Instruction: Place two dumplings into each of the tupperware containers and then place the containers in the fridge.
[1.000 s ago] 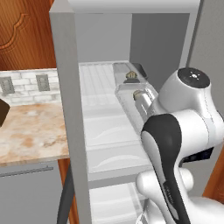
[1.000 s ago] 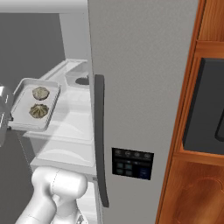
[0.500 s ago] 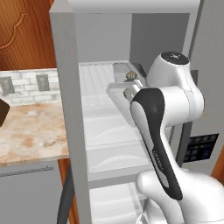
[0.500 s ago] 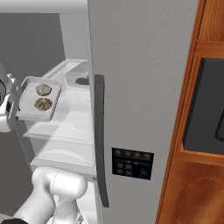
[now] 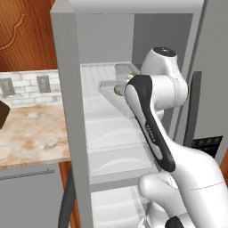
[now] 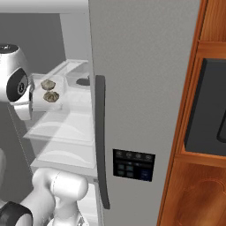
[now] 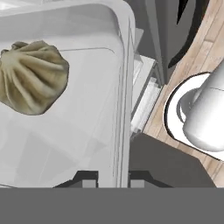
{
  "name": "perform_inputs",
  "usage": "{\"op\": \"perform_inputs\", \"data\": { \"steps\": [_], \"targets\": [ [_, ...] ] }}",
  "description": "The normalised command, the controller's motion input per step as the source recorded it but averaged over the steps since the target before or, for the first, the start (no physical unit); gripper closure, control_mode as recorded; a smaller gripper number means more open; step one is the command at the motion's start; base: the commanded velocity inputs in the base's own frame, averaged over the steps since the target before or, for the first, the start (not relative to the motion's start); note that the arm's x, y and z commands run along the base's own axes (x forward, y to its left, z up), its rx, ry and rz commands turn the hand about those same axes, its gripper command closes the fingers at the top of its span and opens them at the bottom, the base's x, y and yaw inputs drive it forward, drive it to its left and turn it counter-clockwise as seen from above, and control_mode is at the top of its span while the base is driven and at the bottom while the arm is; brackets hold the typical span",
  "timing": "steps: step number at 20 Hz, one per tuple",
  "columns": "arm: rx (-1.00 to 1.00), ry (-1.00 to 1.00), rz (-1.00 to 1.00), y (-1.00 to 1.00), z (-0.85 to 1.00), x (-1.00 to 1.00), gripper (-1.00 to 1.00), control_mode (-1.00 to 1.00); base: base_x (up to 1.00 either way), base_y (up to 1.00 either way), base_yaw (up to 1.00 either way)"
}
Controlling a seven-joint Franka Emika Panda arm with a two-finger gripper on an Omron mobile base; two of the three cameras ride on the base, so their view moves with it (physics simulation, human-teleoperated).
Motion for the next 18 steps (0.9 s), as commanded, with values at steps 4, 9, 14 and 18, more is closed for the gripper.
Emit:
{"op": "perform_inputs", "data": {
  "steps": [4, 9, 14, 18],
  "targets": [
    [0.00, 0.18, 0.04, 0.15, -0.01, 0.60, 1.00, -1.00, 0.00, 0.00, 0.00],
    [0.00, 0.16, 0.00, 0.19, 0.00, 0.48, 1.00, -1.00, 0.00, 0.00, 0.00],
    [0.00, 0.00, 0.06, -0.01, -0.04, 0.51, 1.00, -1.00, 0.00, 0.00, 0.00],
    [0.00, 0.00, 0.06, 0.00, -0.25, 0.64, 1.00, -1.00, 0.00, 0.00, 0.00]
  ]
}}
